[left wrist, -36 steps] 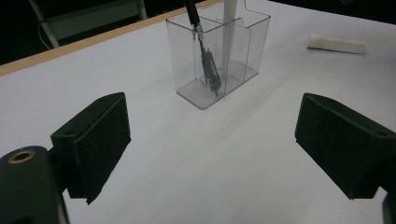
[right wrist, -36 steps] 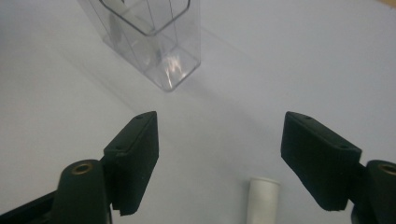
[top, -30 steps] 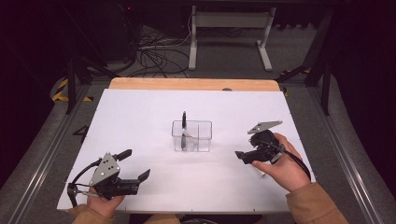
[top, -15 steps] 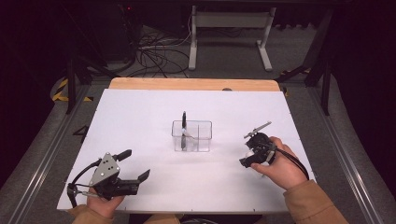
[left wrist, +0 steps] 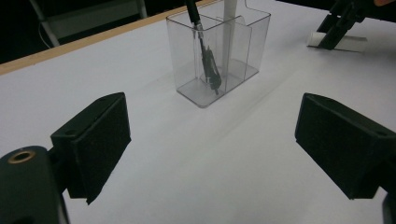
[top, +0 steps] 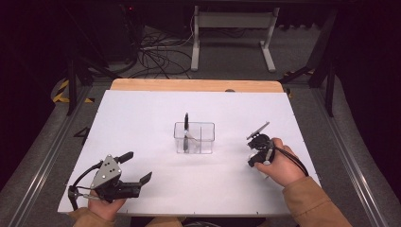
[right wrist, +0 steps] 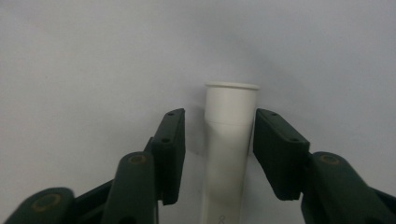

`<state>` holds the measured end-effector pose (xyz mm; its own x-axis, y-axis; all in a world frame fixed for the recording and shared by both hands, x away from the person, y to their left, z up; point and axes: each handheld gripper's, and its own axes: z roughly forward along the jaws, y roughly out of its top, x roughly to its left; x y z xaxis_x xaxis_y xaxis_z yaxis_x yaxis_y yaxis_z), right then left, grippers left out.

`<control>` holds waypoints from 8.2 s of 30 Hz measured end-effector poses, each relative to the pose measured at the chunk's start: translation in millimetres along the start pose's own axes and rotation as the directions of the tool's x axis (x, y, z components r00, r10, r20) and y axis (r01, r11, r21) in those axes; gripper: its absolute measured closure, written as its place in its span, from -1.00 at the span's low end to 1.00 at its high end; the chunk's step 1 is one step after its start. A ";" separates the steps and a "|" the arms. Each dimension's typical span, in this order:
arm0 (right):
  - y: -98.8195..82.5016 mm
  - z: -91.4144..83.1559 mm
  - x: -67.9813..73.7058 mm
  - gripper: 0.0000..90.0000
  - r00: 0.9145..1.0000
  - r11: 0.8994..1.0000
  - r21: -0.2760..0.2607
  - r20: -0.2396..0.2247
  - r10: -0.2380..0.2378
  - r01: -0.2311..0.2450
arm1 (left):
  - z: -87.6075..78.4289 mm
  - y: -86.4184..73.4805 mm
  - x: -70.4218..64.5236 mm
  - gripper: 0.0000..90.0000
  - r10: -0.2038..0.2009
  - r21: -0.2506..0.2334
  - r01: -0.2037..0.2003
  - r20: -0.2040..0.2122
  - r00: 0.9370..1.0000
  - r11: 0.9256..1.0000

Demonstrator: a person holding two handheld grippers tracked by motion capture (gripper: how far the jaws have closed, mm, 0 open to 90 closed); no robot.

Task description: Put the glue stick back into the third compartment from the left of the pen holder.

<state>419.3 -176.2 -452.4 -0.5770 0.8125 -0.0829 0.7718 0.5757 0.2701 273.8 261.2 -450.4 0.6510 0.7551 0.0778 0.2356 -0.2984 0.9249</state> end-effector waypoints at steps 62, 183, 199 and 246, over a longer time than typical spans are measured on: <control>11.7 -59.2 17.2 0.49 0.995 0.967 -0.235 0.040 -0.092 0.099 | -0.8 0.6 0.2 -0.75 0.001 -0.003 -0.001 -0.005 1.000 1.000; 76.7 -54.9 66.0 -0.40 0.935 0.540 -0.821 -0.022 -0.355 0.186 | -1.6 -1.4 1.7 -0.75 -0.012 -0.007 0.012 -0.003 1.000 1.000; 60.8 -74.5 67.0 -0.50 0.935 0.491 -0.855 -0.021 -0.355 0.167 | -3.5 -0.8 1.9 -0.76 -0.013 -0.017 0.013 -0.010 1.000 1.000; -70.7 -32.3 17.2 -0.72 0.970 0.579 -0.810 -0.061 -0.233 0.088 | -12.5 0.4 2.0 -0.86 0.021 -0.079 -0.023 -0.034 0.999 0.997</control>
<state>346.2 -205.8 -441.9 -0.7564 0.6486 -0.0846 0.1799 0.3306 0.9264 266.3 269.9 -445.2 0.6305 0.7684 0.1096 0.1626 -0.2688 0.9494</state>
